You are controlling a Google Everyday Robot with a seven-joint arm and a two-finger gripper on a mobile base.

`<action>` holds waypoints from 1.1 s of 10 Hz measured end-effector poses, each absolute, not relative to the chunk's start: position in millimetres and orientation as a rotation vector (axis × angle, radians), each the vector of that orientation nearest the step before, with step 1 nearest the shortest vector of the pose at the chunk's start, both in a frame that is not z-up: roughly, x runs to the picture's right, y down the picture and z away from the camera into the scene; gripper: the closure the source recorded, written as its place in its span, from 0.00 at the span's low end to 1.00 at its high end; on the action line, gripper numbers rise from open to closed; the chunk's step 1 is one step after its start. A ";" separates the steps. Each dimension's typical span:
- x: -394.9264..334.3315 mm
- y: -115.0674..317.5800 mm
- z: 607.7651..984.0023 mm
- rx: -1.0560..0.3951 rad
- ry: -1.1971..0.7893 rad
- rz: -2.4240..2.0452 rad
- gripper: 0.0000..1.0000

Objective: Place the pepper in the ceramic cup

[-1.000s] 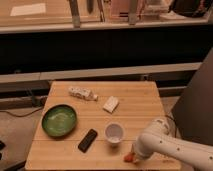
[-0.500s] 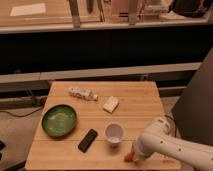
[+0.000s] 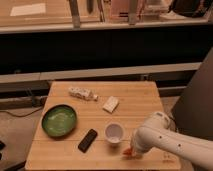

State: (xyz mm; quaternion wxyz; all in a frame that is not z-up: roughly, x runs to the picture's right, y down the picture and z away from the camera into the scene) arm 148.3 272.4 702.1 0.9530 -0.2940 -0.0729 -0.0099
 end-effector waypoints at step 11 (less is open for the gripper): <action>160.0 200.0 673.2 -0.423 -0.116 -0.010 1.00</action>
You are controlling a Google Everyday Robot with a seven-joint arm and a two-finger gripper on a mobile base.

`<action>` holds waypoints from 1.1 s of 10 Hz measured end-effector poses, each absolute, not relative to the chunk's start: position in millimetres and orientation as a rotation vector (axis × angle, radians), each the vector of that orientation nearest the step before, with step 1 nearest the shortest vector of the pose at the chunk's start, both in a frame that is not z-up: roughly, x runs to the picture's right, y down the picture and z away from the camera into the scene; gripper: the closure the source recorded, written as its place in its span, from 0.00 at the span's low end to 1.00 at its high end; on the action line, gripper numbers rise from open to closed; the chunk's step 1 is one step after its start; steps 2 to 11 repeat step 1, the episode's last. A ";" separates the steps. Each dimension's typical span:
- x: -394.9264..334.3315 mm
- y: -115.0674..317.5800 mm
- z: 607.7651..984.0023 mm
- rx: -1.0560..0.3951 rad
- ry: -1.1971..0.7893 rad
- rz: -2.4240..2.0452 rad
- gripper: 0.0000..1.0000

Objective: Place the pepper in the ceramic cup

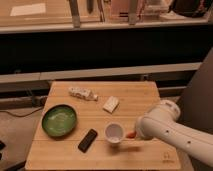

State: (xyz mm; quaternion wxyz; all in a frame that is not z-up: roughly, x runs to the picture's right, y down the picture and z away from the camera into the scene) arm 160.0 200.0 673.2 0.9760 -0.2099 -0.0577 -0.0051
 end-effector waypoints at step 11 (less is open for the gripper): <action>157.2 198.4 670.7 -0.420 -0.125 -0.011 1.00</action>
